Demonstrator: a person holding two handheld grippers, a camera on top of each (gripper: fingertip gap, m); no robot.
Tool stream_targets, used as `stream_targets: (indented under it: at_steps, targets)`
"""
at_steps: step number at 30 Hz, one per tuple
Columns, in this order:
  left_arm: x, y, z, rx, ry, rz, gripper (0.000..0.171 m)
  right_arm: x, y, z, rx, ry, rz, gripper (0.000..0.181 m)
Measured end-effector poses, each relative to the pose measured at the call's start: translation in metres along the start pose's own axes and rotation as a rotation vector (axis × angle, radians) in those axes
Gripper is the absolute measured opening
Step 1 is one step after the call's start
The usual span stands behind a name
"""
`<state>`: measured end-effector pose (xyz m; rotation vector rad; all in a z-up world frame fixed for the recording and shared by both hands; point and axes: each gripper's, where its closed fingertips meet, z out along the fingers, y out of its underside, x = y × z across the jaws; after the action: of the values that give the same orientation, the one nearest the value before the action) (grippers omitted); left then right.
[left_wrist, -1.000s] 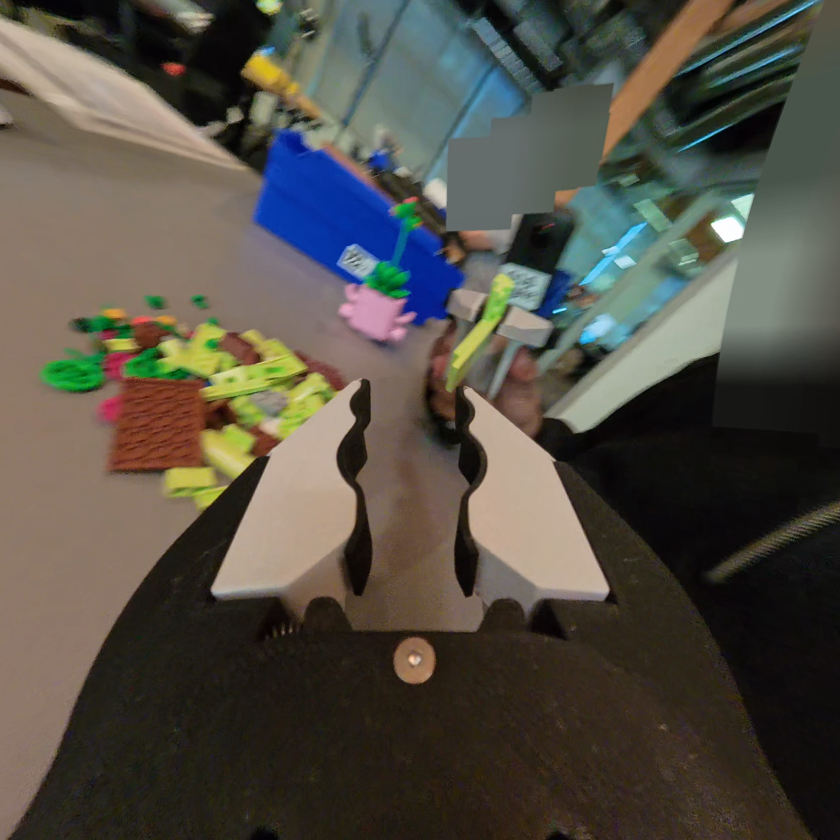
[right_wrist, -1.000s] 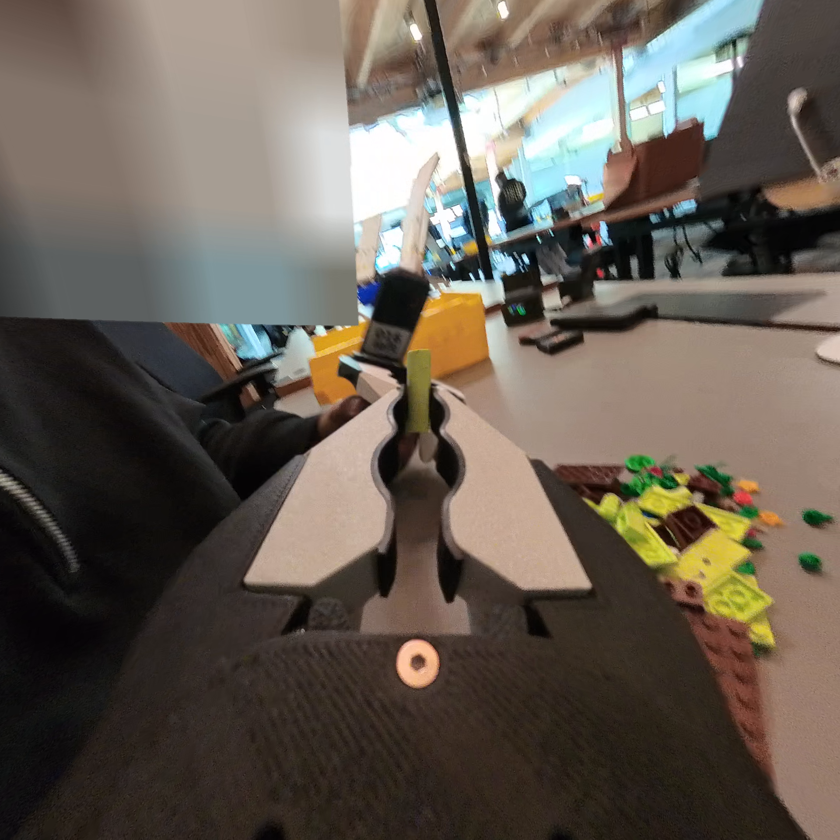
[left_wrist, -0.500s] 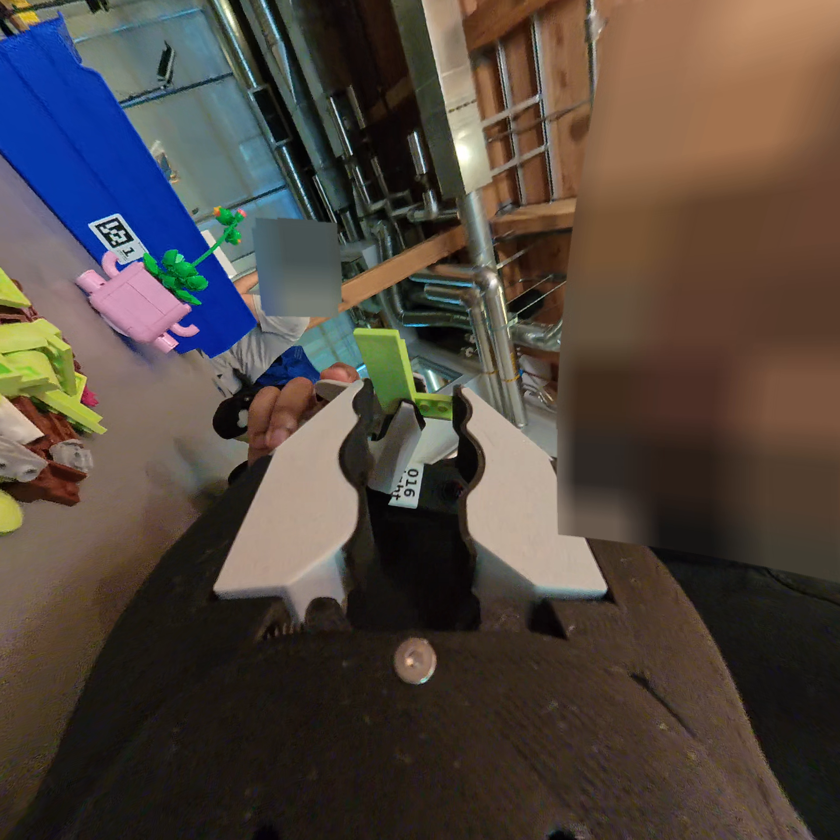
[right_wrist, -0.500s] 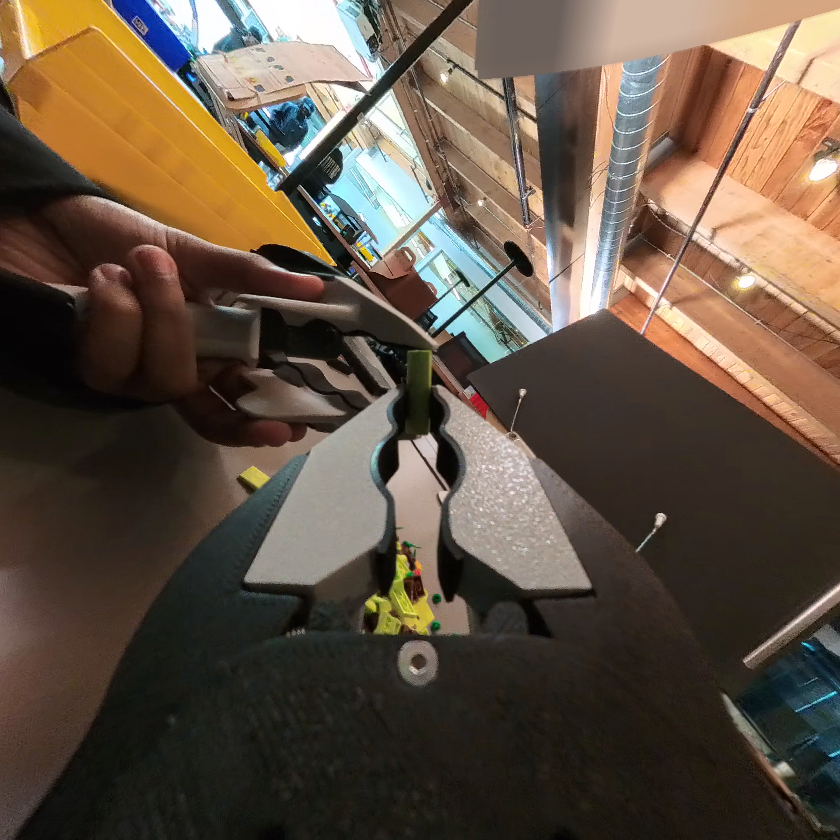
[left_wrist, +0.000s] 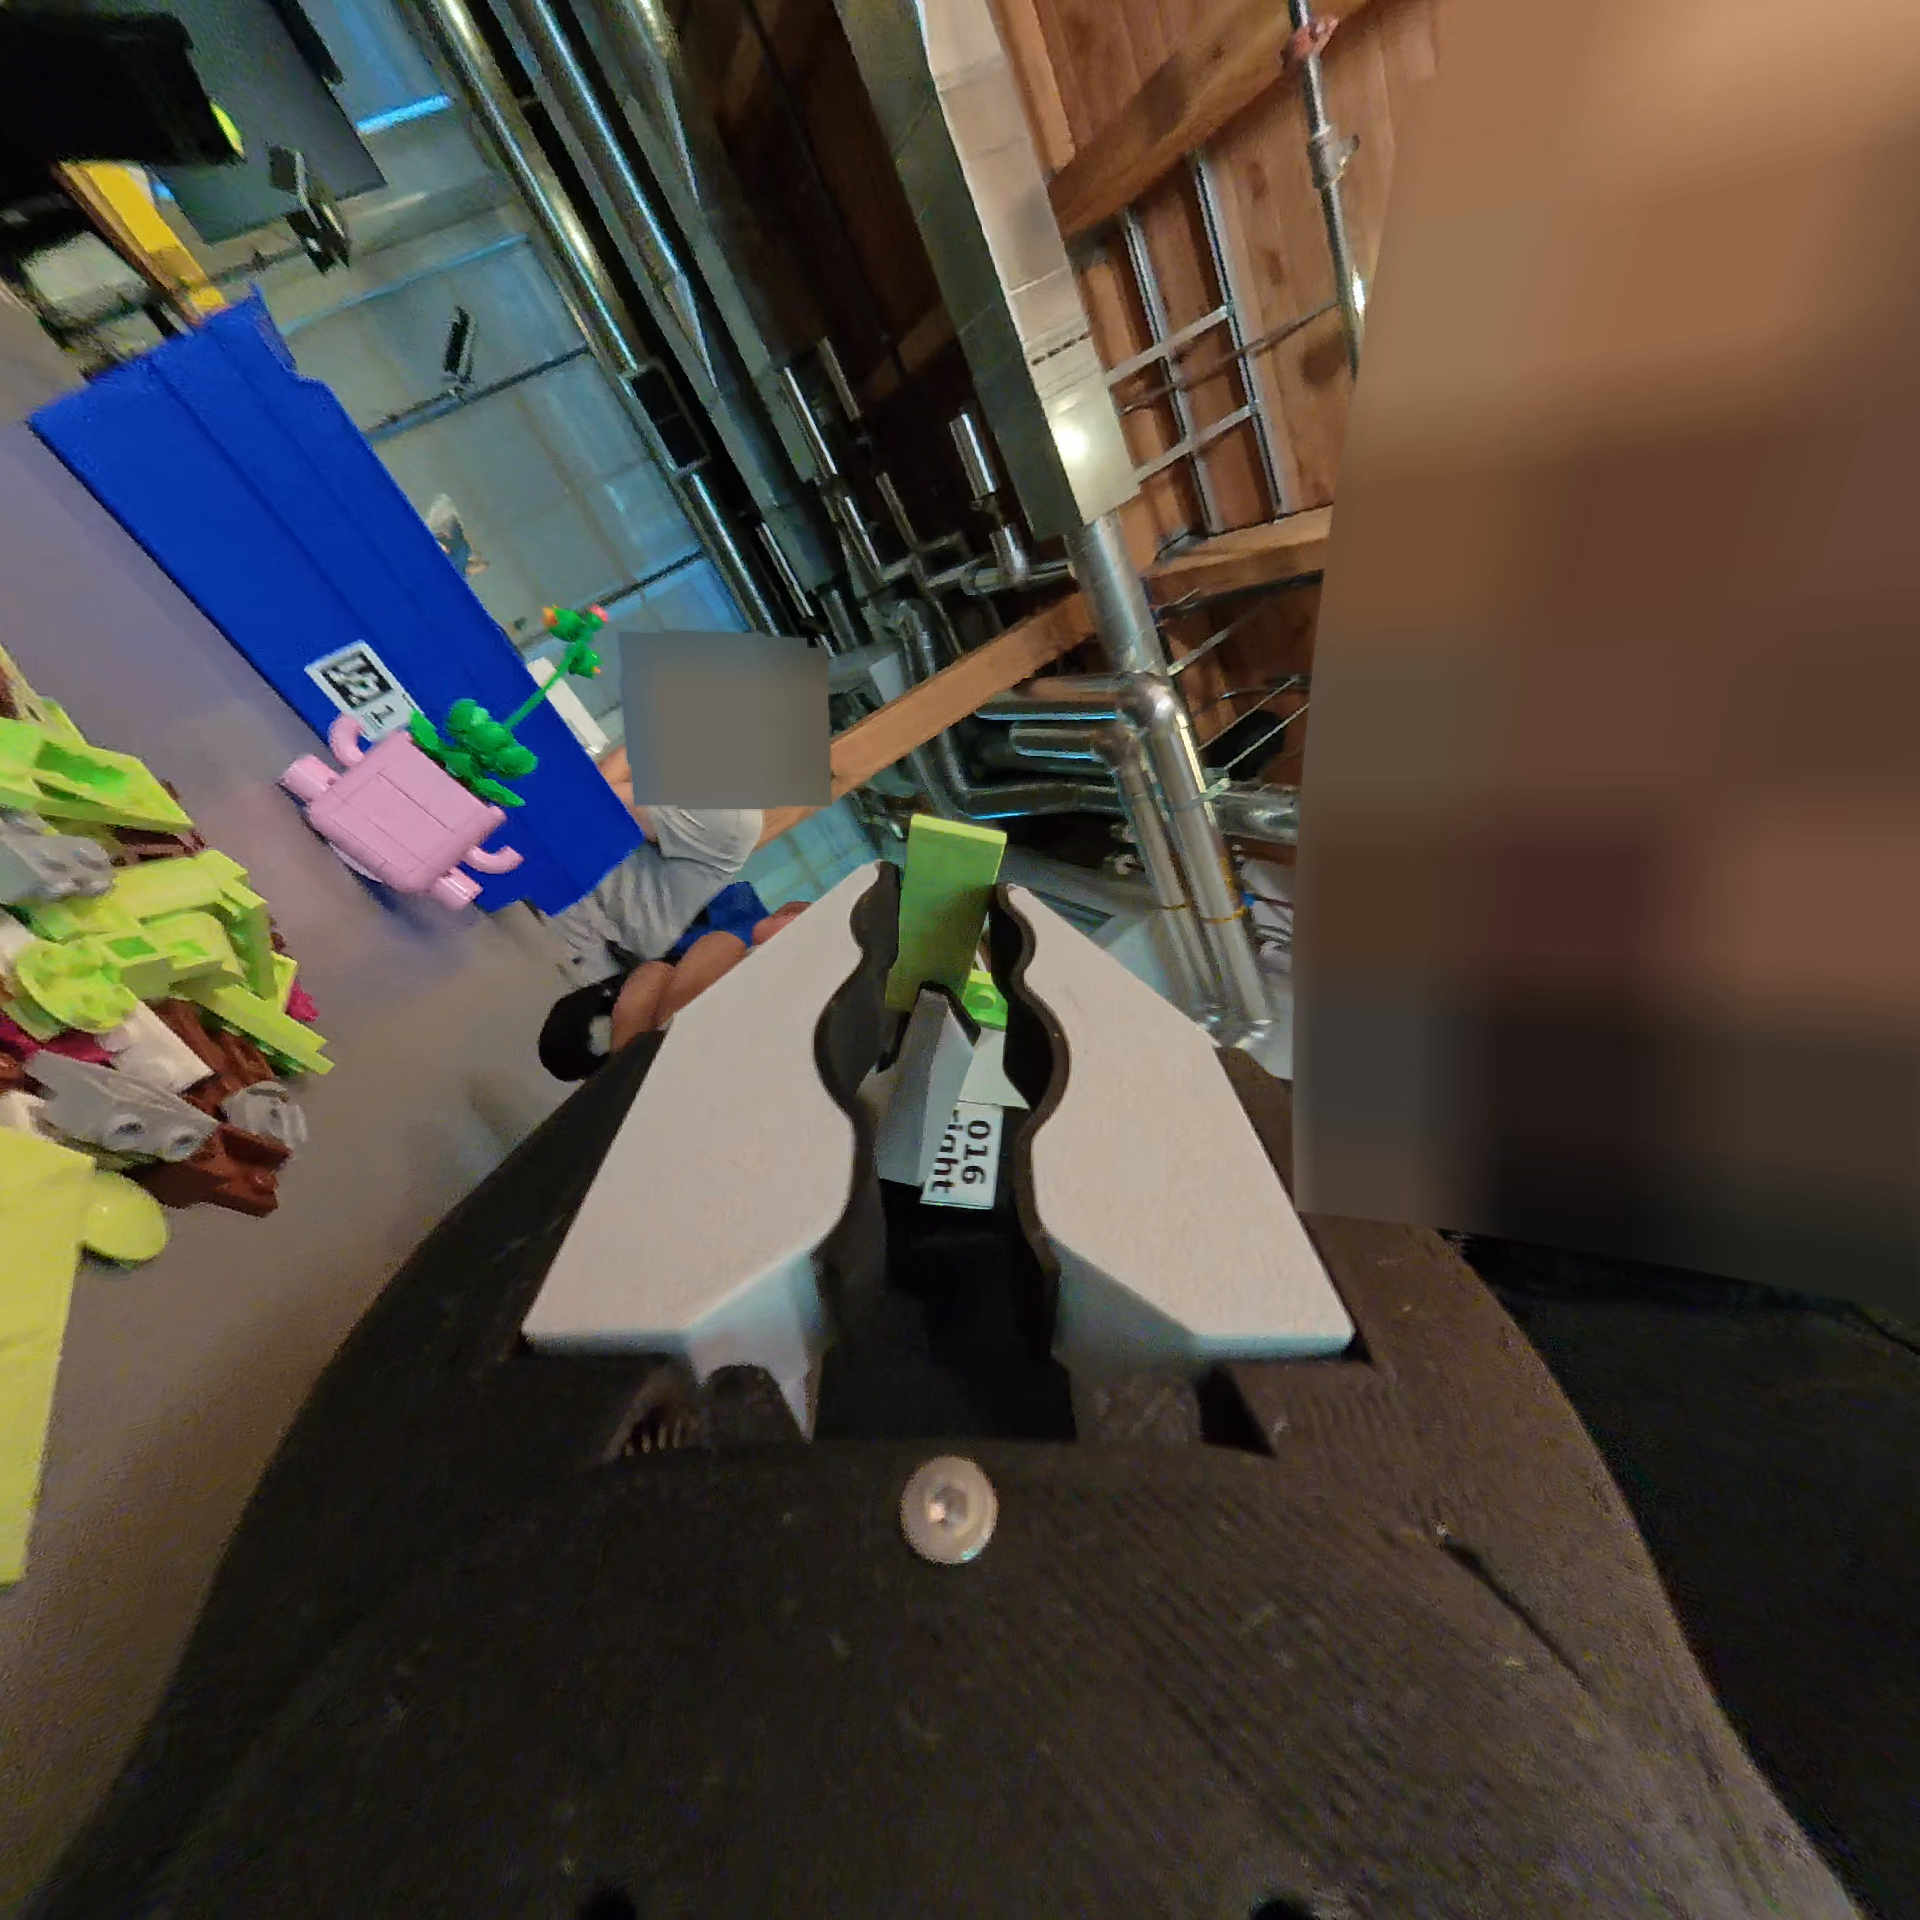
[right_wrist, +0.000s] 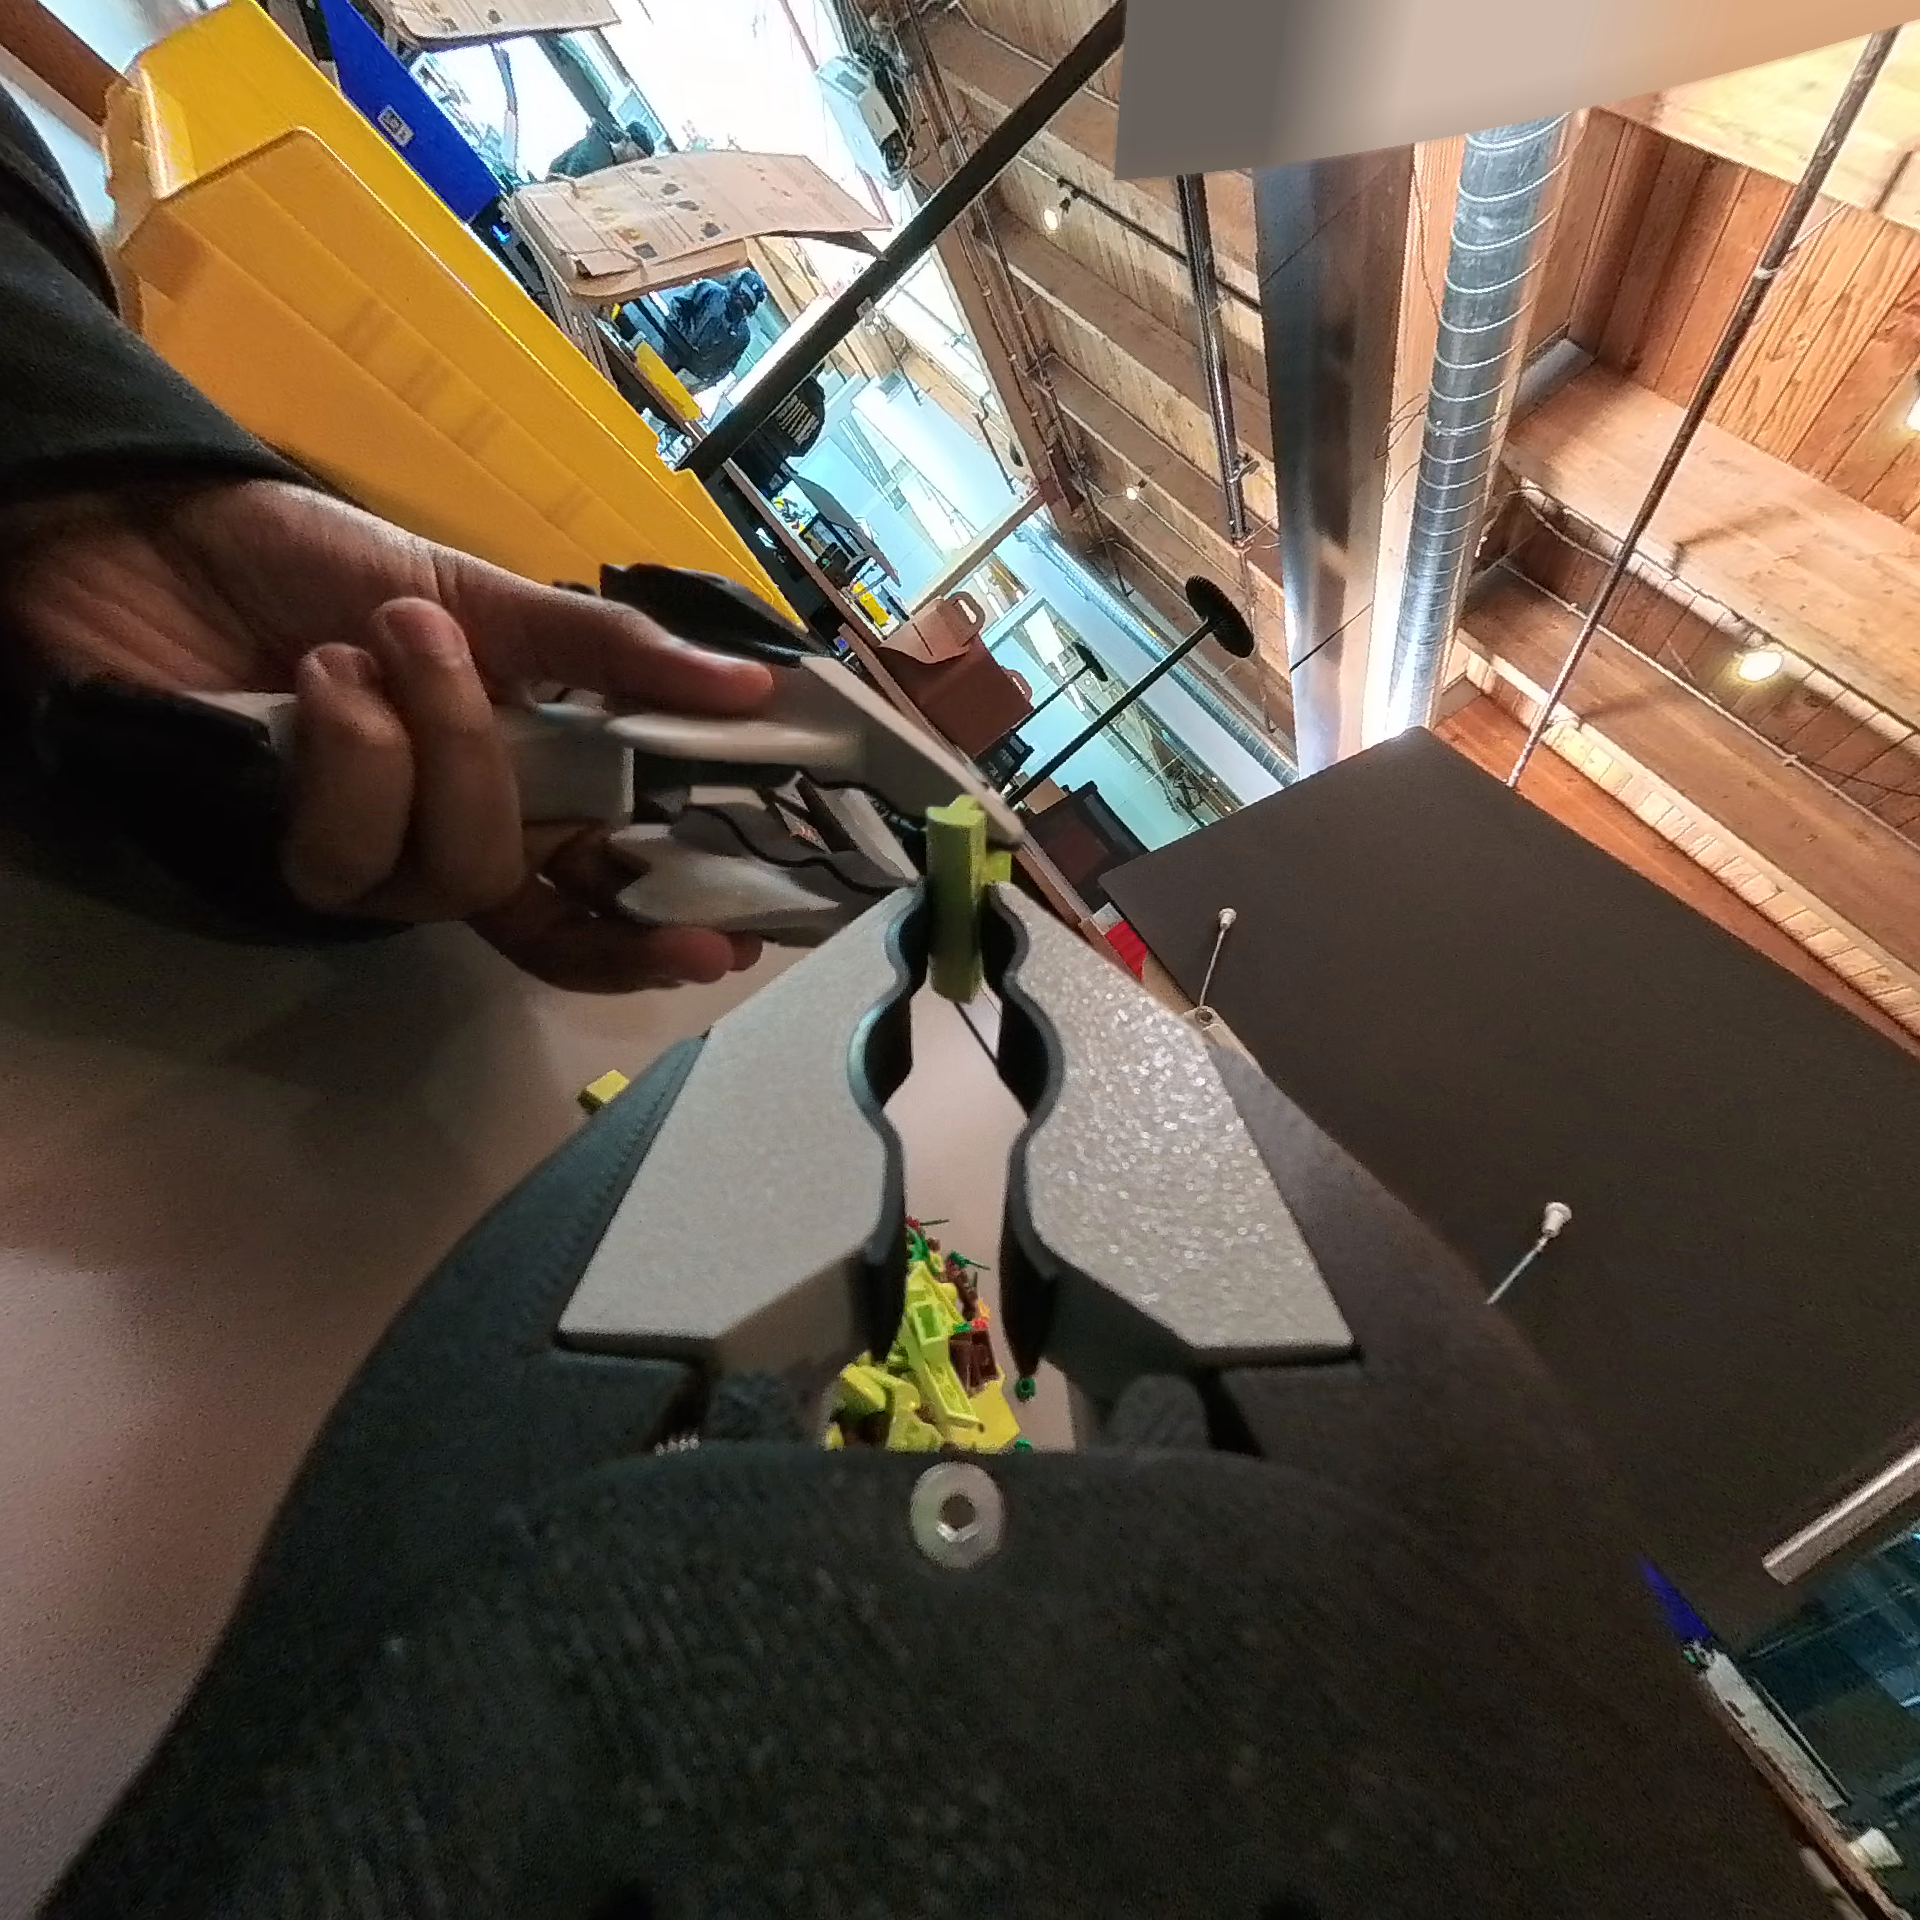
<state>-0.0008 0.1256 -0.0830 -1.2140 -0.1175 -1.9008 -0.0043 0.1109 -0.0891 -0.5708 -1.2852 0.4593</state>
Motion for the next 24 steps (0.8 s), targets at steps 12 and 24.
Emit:
stream_targets:
  at_steps: [12,24]
  targets:
    - [-0.027,-0.034,-0.032,-0.168,-0.606,0.760,0.012,0.007,0.025,-0.003,-0.048,-0.212,0.778,0.032]
    - [-0.061,0.011,-0.027,-0.610,-0.846,1.323,0.012,0.002,0.025,-0.003,-0.043,-0.304,0.999,0.023]
